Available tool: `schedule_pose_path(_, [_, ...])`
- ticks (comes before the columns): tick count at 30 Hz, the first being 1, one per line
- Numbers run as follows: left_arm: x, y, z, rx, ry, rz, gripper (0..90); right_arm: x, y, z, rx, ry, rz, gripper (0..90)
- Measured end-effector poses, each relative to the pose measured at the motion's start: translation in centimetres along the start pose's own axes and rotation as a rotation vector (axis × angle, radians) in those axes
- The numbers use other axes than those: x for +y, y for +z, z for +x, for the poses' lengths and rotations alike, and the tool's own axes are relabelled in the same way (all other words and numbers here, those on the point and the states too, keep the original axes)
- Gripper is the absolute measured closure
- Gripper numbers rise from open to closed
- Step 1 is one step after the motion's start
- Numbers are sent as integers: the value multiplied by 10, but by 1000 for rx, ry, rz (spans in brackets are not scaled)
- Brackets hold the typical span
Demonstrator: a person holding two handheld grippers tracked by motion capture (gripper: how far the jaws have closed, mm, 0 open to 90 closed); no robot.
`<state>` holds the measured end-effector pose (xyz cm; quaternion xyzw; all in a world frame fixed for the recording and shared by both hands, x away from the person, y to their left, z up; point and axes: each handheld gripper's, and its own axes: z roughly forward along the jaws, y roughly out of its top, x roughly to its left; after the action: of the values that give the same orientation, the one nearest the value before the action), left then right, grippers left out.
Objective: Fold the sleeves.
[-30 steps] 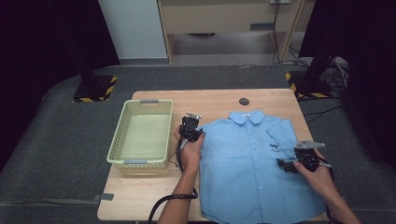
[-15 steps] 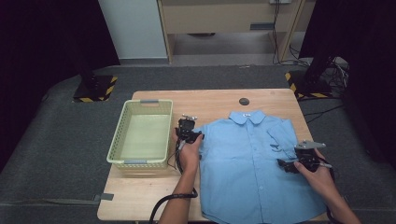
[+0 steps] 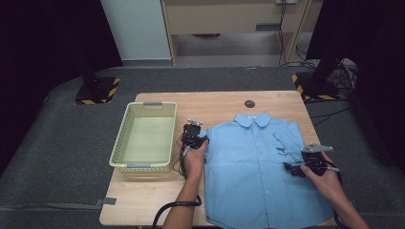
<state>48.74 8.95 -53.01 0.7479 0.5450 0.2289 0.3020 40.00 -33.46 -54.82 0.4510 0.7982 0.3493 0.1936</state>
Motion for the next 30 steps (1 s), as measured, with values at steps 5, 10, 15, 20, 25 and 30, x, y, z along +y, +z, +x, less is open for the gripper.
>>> schedule_pose_path(5, [1,-1,-3,-23,13,-1,744,0,0,0,0,0,0,48])
schedule_pose_path(10, [7,-8,-2,-44,1,-32,817,1,1,0,2,-3,2,38])
schedule_pose_path(15, [18,-19,-4,-59,2,-72,854,2,3,0,3,-4,5,28])
schedule_pose_path(20, [27,-29,-7,-87,7,-98,887,4,4,0,1,-3,6,26])
schedule_pose_path(25, [36,-35,-15,-130,11,-109,898,6,7,2,-1,1,8,21])
schedule_pose_path(30, [41,-35,-30,-174,26,-105,899,6,7,2,-1,0,8,21])
